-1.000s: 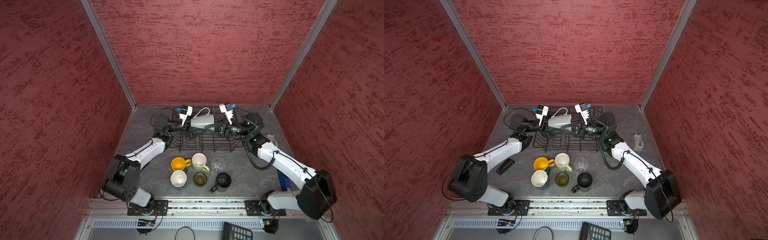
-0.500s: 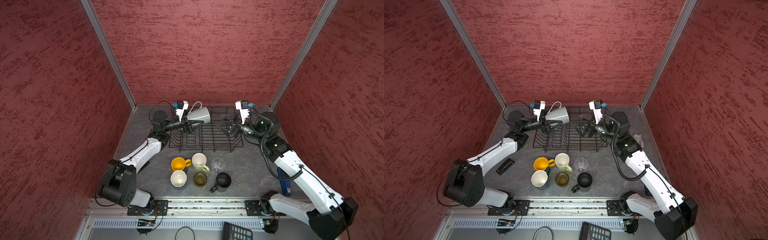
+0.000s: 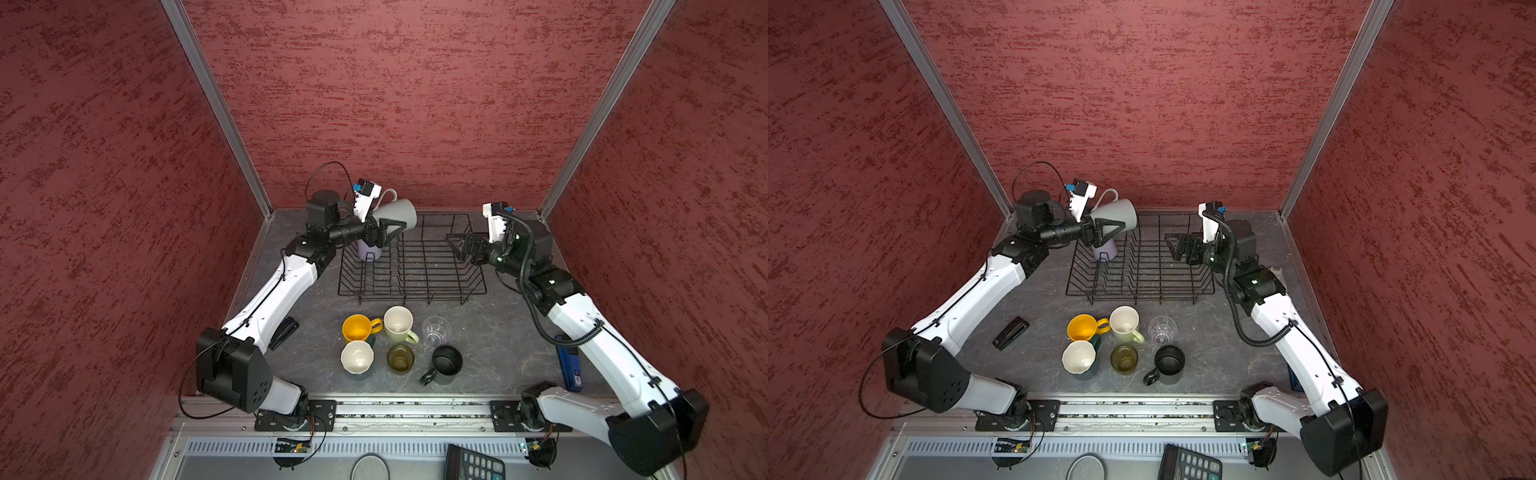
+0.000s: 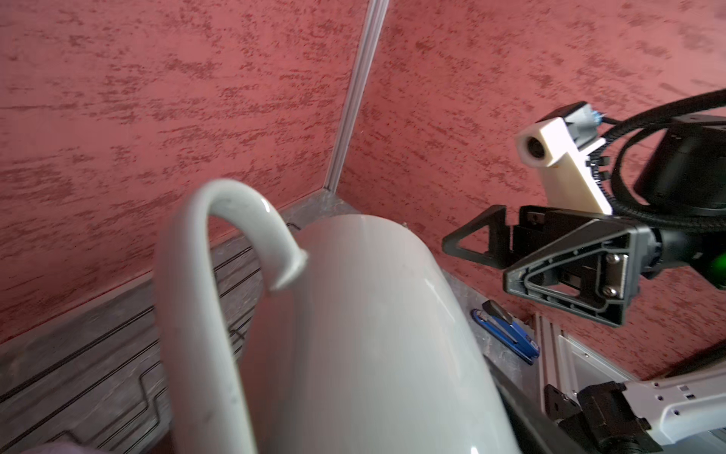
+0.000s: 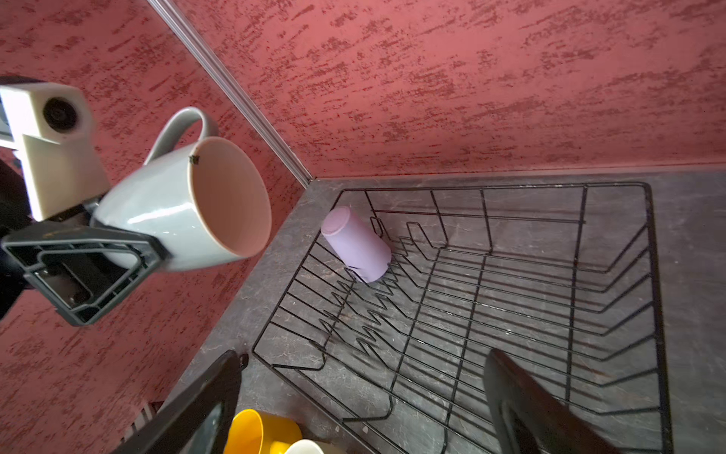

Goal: Load cups into a dish rack
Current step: Place the cup upside down at the dish rack.

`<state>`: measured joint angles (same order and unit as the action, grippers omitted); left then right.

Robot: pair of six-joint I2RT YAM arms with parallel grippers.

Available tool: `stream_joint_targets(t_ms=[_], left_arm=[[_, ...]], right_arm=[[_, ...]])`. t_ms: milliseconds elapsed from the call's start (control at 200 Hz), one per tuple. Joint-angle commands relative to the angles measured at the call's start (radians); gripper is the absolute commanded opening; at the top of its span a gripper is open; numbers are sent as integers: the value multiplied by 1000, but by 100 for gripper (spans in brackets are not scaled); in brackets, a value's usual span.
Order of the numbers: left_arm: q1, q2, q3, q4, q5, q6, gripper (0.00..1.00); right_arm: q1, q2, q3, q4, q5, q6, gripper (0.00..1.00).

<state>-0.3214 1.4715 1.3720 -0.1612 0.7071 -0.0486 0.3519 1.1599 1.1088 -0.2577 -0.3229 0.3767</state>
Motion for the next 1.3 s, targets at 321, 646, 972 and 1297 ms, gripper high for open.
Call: stream_joint_targets(t_ms=[321,646,972,1297], left_arm=[[-53,85,182,-340,-216,341,0],[-51,216,316,-472,-253,614,0],[-87,412,587,-700,-424,685,0],[-128,506,670,-807,-515,757,0]], right_arm=[[-22,12,30,-59,64,-34,96],[-27,15,-2,-32,31,-41,96],[-38,12,-30,-8,4,-42,96],[-54,30,-38,-6,-40,-31,98]])
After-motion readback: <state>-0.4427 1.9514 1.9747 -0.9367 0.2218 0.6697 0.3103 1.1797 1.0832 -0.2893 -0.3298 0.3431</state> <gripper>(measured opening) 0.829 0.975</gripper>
